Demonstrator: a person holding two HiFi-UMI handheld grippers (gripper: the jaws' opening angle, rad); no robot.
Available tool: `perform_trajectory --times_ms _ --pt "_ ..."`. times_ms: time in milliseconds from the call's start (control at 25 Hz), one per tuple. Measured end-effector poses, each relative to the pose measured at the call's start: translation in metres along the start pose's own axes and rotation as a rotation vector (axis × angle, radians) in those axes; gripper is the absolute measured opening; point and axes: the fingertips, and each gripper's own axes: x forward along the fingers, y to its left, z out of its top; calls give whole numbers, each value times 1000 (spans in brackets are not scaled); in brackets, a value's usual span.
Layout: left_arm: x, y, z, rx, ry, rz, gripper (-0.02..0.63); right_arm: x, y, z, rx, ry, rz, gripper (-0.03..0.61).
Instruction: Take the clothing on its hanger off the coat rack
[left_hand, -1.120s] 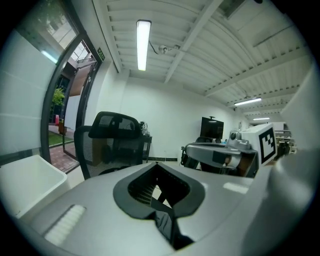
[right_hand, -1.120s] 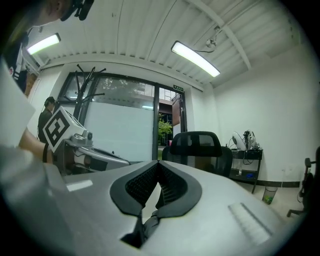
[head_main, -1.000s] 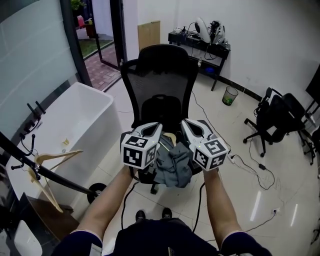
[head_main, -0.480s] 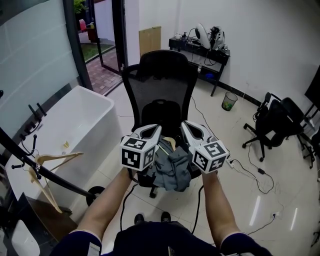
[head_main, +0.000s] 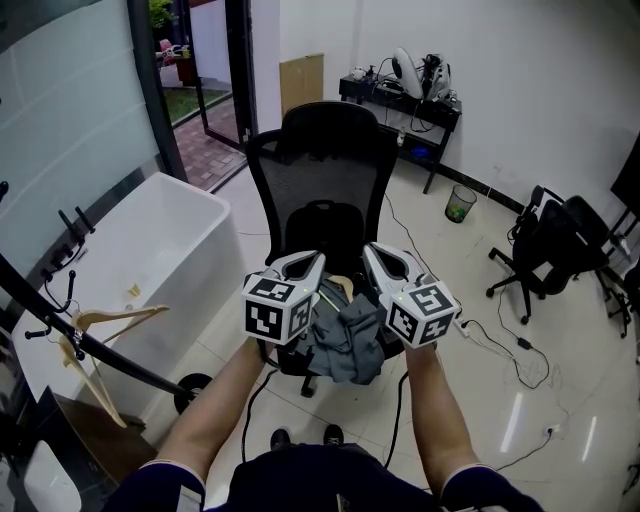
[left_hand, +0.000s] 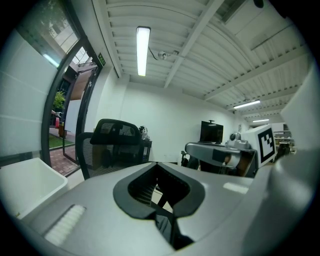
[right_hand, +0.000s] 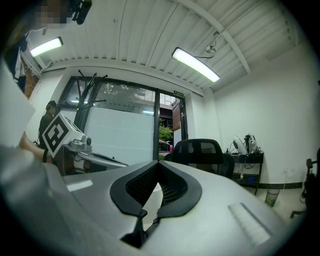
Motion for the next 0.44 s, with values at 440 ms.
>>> perform_trajectory --times_ms 440 --pt "1 1 2 -1 -4 -5 12 2 -2 2 5 -6 -9 0"
